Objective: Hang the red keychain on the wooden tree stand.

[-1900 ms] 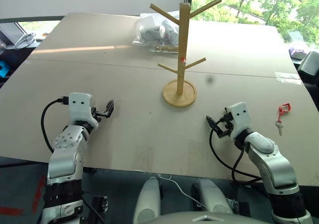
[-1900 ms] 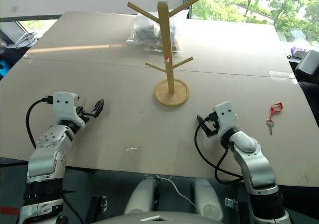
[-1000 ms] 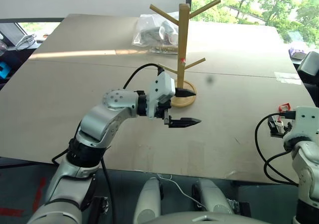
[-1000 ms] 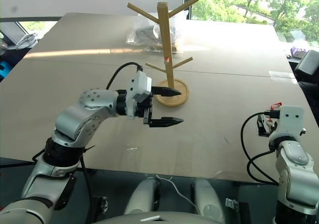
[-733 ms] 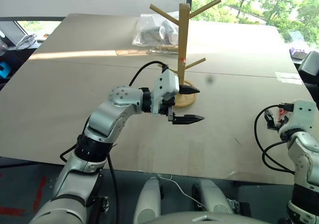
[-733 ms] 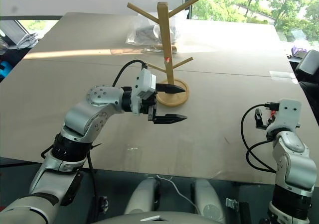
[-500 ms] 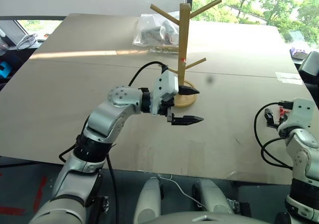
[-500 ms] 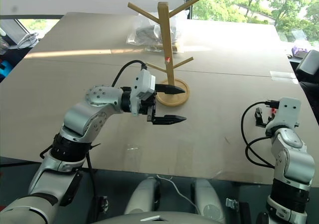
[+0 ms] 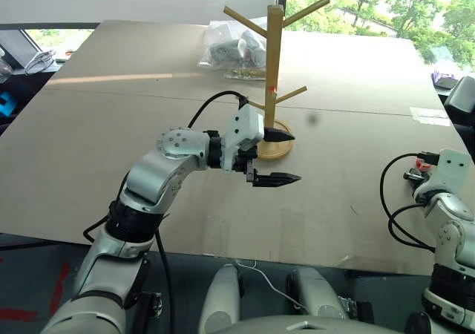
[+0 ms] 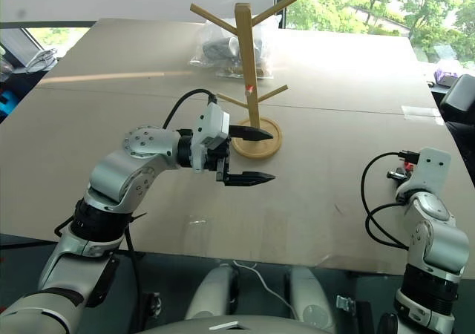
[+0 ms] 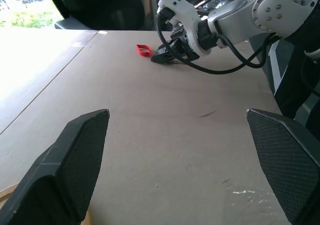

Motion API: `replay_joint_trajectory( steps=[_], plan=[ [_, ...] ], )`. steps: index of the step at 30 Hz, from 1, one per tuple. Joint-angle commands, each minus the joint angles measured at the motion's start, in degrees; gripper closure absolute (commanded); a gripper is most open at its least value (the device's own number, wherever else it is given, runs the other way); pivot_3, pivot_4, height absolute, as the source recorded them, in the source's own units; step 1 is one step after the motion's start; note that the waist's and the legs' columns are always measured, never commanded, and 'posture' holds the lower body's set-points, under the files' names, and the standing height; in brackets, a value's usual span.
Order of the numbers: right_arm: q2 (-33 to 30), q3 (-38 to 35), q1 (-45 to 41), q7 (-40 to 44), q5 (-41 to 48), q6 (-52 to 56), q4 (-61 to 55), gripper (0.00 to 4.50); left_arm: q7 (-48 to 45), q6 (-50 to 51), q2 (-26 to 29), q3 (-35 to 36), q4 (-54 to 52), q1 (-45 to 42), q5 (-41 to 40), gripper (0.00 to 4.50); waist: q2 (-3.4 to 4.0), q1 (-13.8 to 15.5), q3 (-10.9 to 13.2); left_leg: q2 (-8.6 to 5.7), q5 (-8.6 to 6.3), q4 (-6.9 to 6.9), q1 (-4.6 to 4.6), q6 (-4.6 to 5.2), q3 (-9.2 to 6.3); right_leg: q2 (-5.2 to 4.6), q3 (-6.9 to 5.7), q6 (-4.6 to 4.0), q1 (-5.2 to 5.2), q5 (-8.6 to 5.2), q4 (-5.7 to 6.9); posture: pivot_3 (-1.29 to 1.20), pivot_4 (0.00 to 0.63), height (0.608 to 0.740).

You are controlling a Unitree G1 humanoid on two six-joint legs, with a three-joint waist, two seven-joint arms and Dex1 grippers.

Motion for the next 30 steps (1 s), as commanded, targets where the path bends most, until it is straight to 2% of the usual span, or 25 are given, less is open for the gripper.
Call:
replay_joint_trajectory(
  steps=[1, 8, 12, 17, 23, 30],
  plan=[
    [-1.0, -2.3, 0.7, -0.2, 0.5, 0.0, -0.3, 4.44, -0.3, 0.2, 0.2, 1.9, -2.2, -1.2, -1.3, 0.00, 0.00, 0.0, 0.0, 0.00, 0.00, 0.00, 0.00, 0.00, 0.00, 0.00, 0.00, 0.00, 0.00, 0.00, 0.00, 0.00, 0.150, 0.740],
    [-1.8, -2.2, 1.5, 0.4, 1.0, -0.1, -0.2, 4.44, -1.0, 0.4, 0.3, 2.4, -1.9, -1.6, -1.2, 0.00, 0.00, 0.1, 0.0, 0.00, 0.00, 0.00, 0.00, 0.00, 0.00, 0.00, 0.00, 0.00, 0.00, 0.00, -0.01, 0.00, 0.150, 0.740],
    [-4.0, 0.6, 3.3, 3.4, 1.1, -1.0, -2.5, 4.44, -0.6, 0.4, 0.3, 3.4, -2.1, -1.3, -1.3, 0.00, 0.00, 0.2, 0.0, 0.00, 0.00, 0.00, -0.01, 0.00, 0.00, 0.00, 0.00, 0.00, 0.00, 0.00, -0.02, 0.00, 0.150, 0.740],
    [-6.7, 6.1, 7.4, 12.3, 4.6, -6.7, -12.2, 4.44, 1.7, 3.6, 1.0, 7.7, -4.6, 1.7, -5.1, 0.00, 0.04, -0.3, 0.0, 0.00, 0.00, 0.00, 0.01, 0.00, 0.00, 0.01, 0.01, 0.01, -0.01, -0.01, -0.01, 0.00, 0.150, 0.740],
    [-10.6, 14.5, 11.9, 23.5, 3.6, -23.1, -19.4, 4.44, 5.9, 8.3, 4.0, 14.6, -11.4, 10.7, -10.4, 0.00, 0.11, -0.3, 0.0, 0.02, 0.00, -0.03, 0.02, 0.00, -0.04, 0.02, -0.01, 0.02, -0.01, -0.02, -0.02, 0.00, 0.150, 0.740],
    [-12.8, 21.0, 11.8, 33.0, 0.0, -43.8, -14.1, 4.44, 14.8, 16.1, 4.5, 24.0, -17.9, 15.8, -20.4, 0.00, 0.07, 0.1, 0.0, -0.01, -0.01, 0.05, 0.00, 0.01, -0.03, -0.02, 0.00, 0.04, 0.04, -0.02, -0.05, 0.00, 0.150, 0.740]
  ],
)
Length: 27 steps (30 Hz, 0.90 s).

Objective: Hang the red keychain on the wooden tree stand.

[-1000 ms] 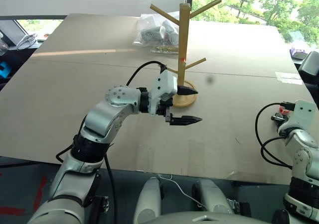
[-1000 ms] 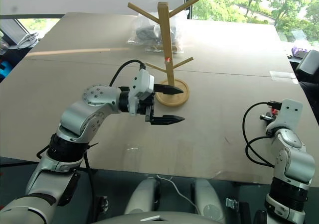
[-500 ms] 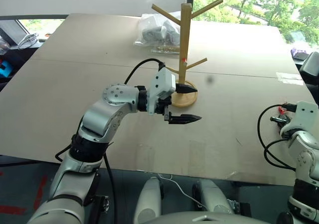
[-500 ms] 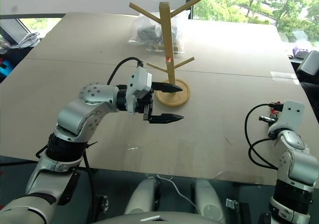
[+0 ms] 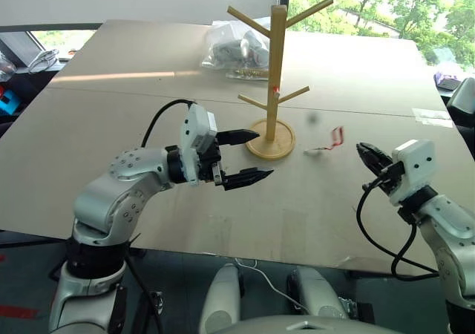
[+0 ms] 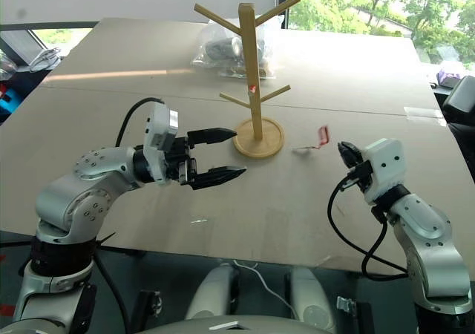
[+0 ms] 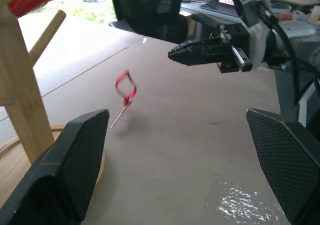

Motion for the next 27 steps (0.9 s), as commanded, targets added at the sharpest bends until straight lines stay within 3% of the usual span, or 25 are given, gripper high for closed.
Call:
replay_joint_trajectory(
  steps=[1, 6, 16, 19, 26, 27],
  plan=[
    [-1.4, 2.0, -1.6, 4.7, -2.9, -13.9, 4.2, 4.44, 5.6, 4.5, 1.0, 7.1, -6.3, 2.2, -8.3, 0.00, 0.00, -0.1, 0.0, 0.00, 0.00, 0.00, 0.01, 0.00, -0.01, 0.01, -0.01, 0.00, 0.00, 0.00, 0.00, 0.00, 0.150, 0.740],
    [-0.8, 3.5, -6.5, 6.7, -2.4, -17.9, 13.8, 4.44, 12.8, 7.9, 3.1, 13.9, -11.6, 7.9, -14.6, 0.00, -0.01, -0.3, 0.0, 0.01, 0.00, 0.00, 0.05, -0.01, -0.01, 0.01, 0.01, -0.02, 0.01, 0.01, 0.04, 0.00, 0.150, 0.740],
    [3.0, 3.9, -13.1, -1.1, 4.4, 10.4, 13.9, 4.44, 15.8, 5.4, 5.4, 11.8, -11.0, 7.8, -12.9, 0.00, 0.00, 0.2, 0.0, 0.00, 0.01, 0.00, 0.05, -0.01, -0.03, 0.00, -0.02, -0.04, 0.04, 0.01, 0.03, 0.00, 0.150, 0.740],
    [3.9, 3.5, -15.0, -3.8, 5.2, 16.0, 12.7, 3.70, 15.5, 4.4, 5.4, 10.1, -10.3, 7.0, -11.7, 0.00, 0.00, 0.0, 0.0, 0.00, 0.01, 0.00, 0.06, -0.01, -0.02, 0.00, -0.01, -0.04, 0.04, 0.02, 0.04, 0.00, 0.150, 0.740],
    [7.7, 3.8, -19.3, -12.0, 6.7, 30.3, 10.4, 0.13, 13.6, 2.7, 5.6, 6.8, -8.8, 4.9, -9.7, 0.00, 0.00, -0.1, 0.0, 0.00, 0.00, -0.02, 0.03, -0.01, -0.02, 0.02, -0.01, -0.03, 0.01, 0.02, 0.03, 0.00, 0.150, 0.740],
    [8.4, 3.8, -20.1, -13.1, 6.6, 31.6, 10.7, 0.05, 13.3, 2.6, 5.6, 6.5, -8.6, 4.4, -9.7, 0.00, 0.00, -0.1, 0.0, 0.00, 0.01, -0.02, 0.03, -0.01, -0.03, 0.02, -0.01, -0.04, 0.01, 0.02, 0.03, 0.00, 0.150, 0.740]
  ],
)
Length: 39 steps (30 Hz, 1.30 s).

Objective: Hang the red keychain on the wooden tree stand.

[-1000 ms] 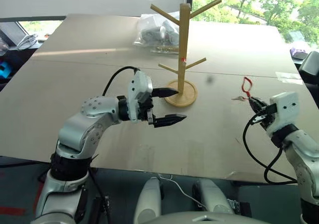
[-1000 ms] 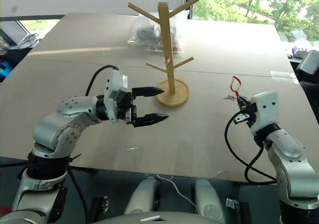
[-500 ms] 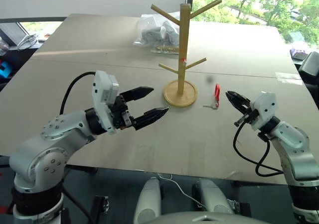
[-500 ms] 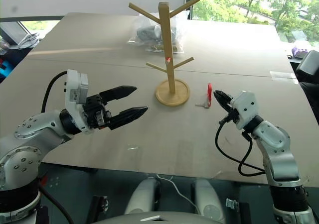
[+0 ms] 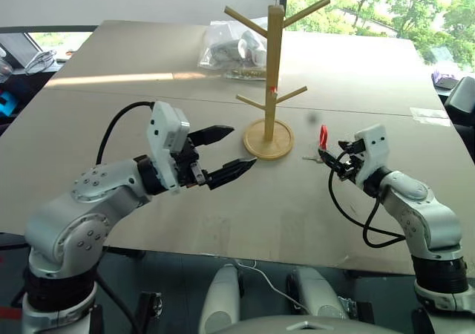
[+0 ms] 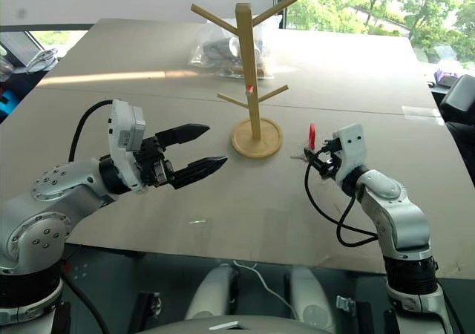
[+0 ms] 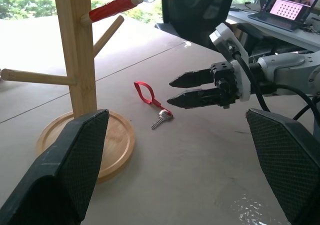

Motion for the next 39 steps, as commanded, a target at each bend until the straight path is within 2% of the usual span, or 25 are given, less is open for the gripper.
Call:
replay_joint_trajectory(
  steps=[1, 11, 22, 25, 32, 33, 39],
  plan=[
    [1.5, -0.8, -3.0, -3.7, 0.3, 4.4, -2.2, 0.05, -1.1, -1.7, 0.7, -0.8, 0.0, -1.7, 0.3, 0.00, 0.00, 0.0, 0.0, 0.00, 0.00, 0.00, 0.00, 0.00, 0.00, 0.00, 0.00, 0.00, 0.00, 0.00, 0.00, 0.00, 0.150, 0.740],
    [4.8, 0.7, -7.5, -8.5, -2.7, 6.3, 3.9, 0.05, -2.3, -2.0, 1.3, -1.7, 0.6, -2.8, 0.9, 0.00, 0.00, -0.1, 0.0, 0.00, 0.00, -0.01, -0.04, 0.00, 0.02, 0.00, 0.00, 0.00, -0.06, 0.00, -0.01, 0.00, 0.150, 0.740],
    [5.8, 2.4, -9.0, -9.0, -5.9, 3.5, 10.4, 0.05, -3.0, -1.6, 2.6, -1.1, 0.1, -3.3, -0.2, 0.00, 0.00, -0.2, 0.0, 0.00, 0.00, -0.02, -0.03, 0.00, 0.02, 0.00, 0.01, 0.00, -0.07, 0.00, 0.00, 0.00, 0.150, 0.740],
    [6.3, 2.9, -9.5, -8.3, -6.5, 1.8, 12.7, 0.94, -3.4, -1.9, 2.9, -1.2, 0.6, -3.4, 0.1, 0.00, -0.01, -0.3, 0.0, 0.00, 0.00, -0.02, -0.01, 0.00, 0.02, 0.01, 0.01, 0.00, -0.07, 0.00, 0.01, 0.00, 0.150, 0.740],
    [6.0, 4.5, -8.5, -6.2, -8.0, 0.0, 13.9, 4.14, -3.4, -2.0, 3.3, -1.6, 0.0, -3.4, 0.6, 0.00, -0.02, -0.7, 0.0, 0.02, 0.00, -0.02, 0.02, 0.00, 0.02, 0.05, 0.03, 0.00, -0.07, 0.00, 0.03, 0.00, 0.150, 0.740],
    [5.9, 4.7, -8.3, -5.9, -8.1, 0.1, 13.6, 4.43, -3.4, -2.0, 3.3, -1.6, -0.2, -3.4, 0.4, 0.00, -0.02, -0.7, 0.0, 0.02, 0.00, -0.02, 0.02, 0.00, 0.02, 0.05, 0.03, 0.00, -0.07, 0.00, 0.03, 0.00, 0.150, 0.740],
    [4.6, 5.5, -6.8, -3.9, -8.3, -0.1, 11.3, 4.43, -3.1, -1.7, 3.4, -1.2, -0.6, -3.2, -0.2, 0.00, -0.02, -0.6, 0.0, 0.02, 0.00, -0.03, 0.01, 0.00, 0.02, 0.05, 0.03, 0.00, -0.07, 0.00, 0.02, 0.00, 0.150, 0.740]
  ],
)
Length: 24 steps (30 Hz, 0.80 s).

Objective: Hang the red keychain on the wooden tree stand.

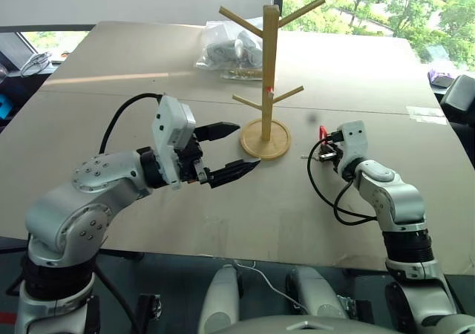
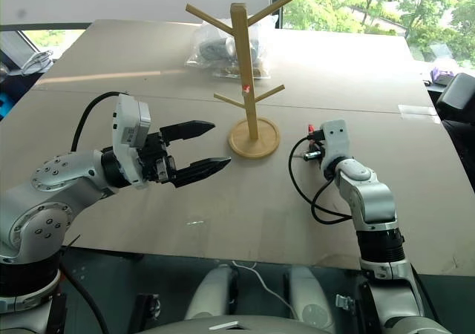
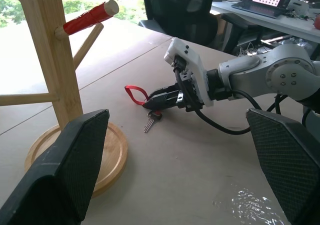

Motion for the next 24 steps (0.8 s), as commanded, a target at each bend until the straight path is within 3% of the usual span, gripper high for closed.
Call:
replay_joint_trajectory(
  steps=[1, 4, 8, 14, 24],
  plan=[
    [-1.4, 1.7, 1.5, 2.8, 0.2, 0.0, -2.5, 4.43, -0.2, -0.7, 1.0, 1.0, -1.8, -0.6, -0.7, 0.00, 0.00, 0.1, 0.0, 0.00, 0.00, 0.00, 0.00, 0.00, -0.01, 0.00, 0.00, 0.00, 0.00, 0.00, 0.00, 0.00, 0.150, 0.740],
    [-3.9, 1.7, 2.5, 5.6, 0.5, -2.4, -3.9, 4.43, -0.4, -0.8, 1.4, 1.5, -1.3, -0.5, -0.7, 0.00, 0.00, 0.3, 0.0, 0.00, 0.00, 0.00, -0.01, 0.00, 0.00, 0.00, 0.00, 0.00, 0.00, 0.00, -0.02, 0.00, 0.150, 0.740],
    [-7.4, -3.5, 4.8, 16.7, 9.7, -6.1, -11.6, 4.43, 0.2, 0.3, 2.2, 5.0, -0.5, -0.5, -4.4, 0.00, 0.00, 0.5, 0.1, 0.00, 0.00, 0.00, -0.08, 0.00, 0.00, -0.02, -0.01, 0.00, -0.02, 0.00, -0.05, 0.00, 0.150, 0.740],
    [-9.5, -6.2, 4.5, 24.7, 21.0, -5.4, -19.6, 4.43, 2.3, 2.4, 3.4, 10.3, -0.7, 1.3, -10.6, 0.00, 0.00, 0.4, 0.1, 0.01, 0.00, 0.00, -0.03, 0.00, -0.02, -0.01, -0.01, 0.01, -0.02, -0.01, -0.02, 0.00, 0.150, 0.740],
    [-11.6, -2.0, 1.4, 30.8, 24.3, -10.3, -25.2, 4.43, 6.4, 3.5, 6.3, 16.3, -1.0, 2.9, -18.2, 0.00, -0.01, 0.5, 0.1, 0.01, 0.00, 0.00, -0.04, 0.00, -0.02, -0.03, -0.04, 0.01, -0.01, -0.01, -0.04, 0.00, 0.150, 0.740]
  ],
)
